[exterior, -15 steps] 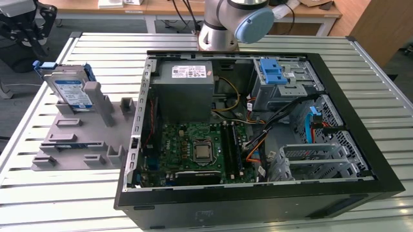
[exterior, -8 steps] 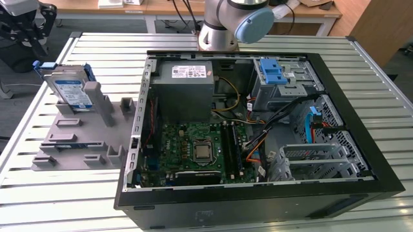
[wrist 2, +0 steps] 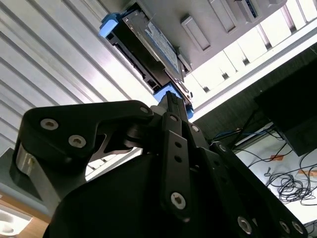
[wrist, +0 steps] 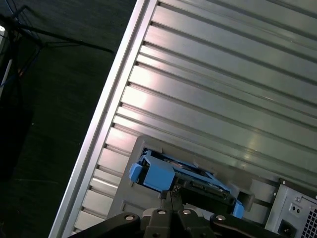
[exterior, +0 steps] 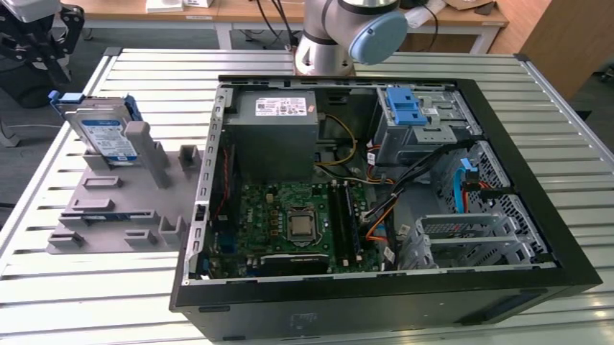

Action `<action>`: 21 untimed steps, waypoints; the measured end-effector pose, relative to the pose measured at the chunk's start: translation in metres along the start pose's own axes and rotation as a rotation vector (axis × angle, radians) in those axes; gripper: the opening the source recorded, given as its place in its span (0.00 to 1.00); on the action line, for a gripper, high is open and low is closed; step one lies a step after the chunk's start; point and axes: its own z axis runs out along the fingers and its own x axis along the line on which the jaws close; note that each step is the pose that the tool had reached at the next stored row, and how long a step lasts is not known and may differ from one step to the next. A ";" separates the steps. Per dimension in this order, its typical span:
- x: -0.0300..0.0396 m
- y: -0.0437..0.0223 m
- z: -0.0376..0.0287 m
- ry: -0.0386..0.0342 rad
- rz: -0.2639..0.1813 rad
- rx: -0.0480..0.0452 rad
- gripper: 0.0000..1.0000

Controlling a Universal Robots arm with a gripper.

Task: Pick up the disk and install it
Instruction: 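Pick up the disk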

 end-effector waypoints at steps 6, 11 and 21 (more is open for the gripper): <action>0.0000 0.0000 0.0000 0.0001 -0.004 0.0000 0.11; 0.0000 0.0000 0.0000 0.0003 -0.009 -0.0001 0.11; 0.0000 0.0000 0.0000 0.0006 -0.016 -0.0001 0.11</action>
